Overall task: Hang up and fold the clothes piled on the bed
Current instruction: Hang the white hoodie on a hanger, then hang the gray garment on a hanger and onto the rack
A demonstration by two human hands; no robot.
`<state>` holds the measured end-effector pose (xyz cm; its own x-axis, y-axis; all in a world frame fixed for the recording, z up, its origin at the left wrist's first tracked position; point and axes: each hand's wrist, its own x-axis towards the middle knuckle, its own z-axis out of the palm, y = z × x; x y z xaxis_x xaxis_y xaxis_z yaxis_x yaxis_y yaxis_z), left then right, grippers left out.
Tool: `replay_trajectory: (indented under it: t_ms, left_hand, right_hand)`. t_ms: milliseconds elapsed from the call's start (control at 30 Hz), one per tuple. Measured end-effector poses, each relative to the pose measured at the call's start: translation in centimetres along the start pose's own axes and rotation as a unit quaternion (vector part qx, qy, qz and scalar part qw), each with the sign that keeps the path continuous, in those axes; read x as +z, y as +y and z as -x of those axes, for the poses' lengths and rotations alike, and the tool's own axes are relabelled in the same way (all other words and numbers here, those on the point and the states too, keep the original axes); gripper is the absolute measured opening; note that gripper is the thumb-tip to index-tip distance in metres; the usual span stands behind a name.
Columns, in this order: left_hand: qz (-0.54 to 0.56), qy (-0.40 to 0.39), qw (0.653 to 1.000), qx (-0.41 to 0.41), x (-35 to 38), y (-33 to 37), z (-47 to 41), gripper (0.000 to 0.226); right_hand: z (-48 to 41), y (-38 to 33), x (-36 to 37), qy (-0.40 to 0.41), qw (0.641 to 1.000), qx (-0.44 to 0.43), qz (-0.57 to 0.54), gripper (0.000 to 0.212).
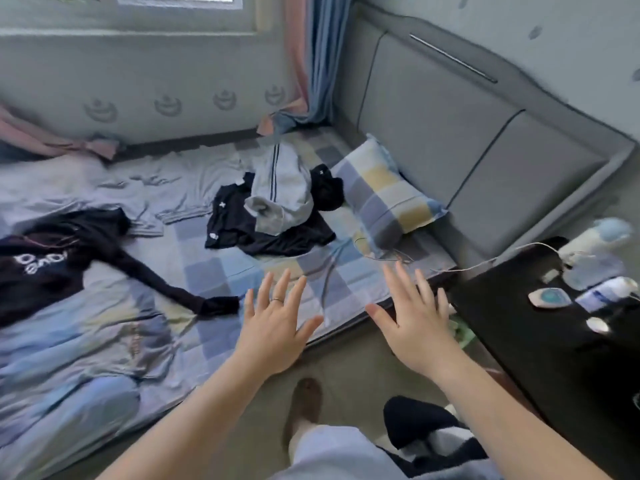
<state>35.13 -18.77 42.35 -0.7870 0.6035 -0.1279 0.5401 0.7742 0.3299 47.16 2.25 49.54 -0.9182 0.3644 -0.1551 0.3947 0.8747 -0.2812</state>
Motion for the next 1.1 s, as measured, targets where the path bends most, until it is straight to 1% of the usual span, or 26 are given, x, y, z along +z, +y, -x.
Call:
replay_trajectory:
  t_ms: [200, 300, 500, 667, 833, 967, 1100]
  left_hand:
    - [0.015, -0.019, 0.996, -0.090, 0.0, -5.8, -4.8, 0.085]
    - [0.026, -0.023, 0.992, -0.121, -0.6, -7.8, -8.1, 0.078]
    - [0.034, -0.030, 0.986, -0.158, -1.4, -10.2, -16.0, 0.072]
    - [0.045, -0.047, 0.984, -0.163, -1.6, -12.1, -21.4, 0.071]
    - [0.047, -0.071, 0.987, -0.137, -0.2, -14.1, -27.3, 0.070]
    - [0.041, -0.084, 0.989, -0.113, 1.7, -18.0, -32.8, 0.070]
    - [0.029, -0.112, 0.989, -0.094, 5.1, -23.4, -38.6, 0.070]
  right_hand:
    - [-9.8, -1.7, 3.0, -0.080, 0.996, -0.028, -0.011, 0.081]
    - [-14.8, -2.4, 3.6, -0.110, 0.993, -0.037, -0.019, 0.082]
    - [-24.9, -2.3, 4.5, -0.138, 0.989, -0.046, -0.023, 0.072]
    - [-30.9, -2.8, 5.3, -0.147, 0.987, -0.049, -0.037, 0.070]
    - [-35.0, -2.6, 8.0, -0.141, 0.989, -0.025, -0.042, 0.070]
    - [-39.4, -3.3, 11.9, -0.138, 0.989, 0.004, -0.049, 0.071]
    - [-45.7, -4.3, 17.1, -0.132, 0.990, 0.031, -0.043, 0.071]
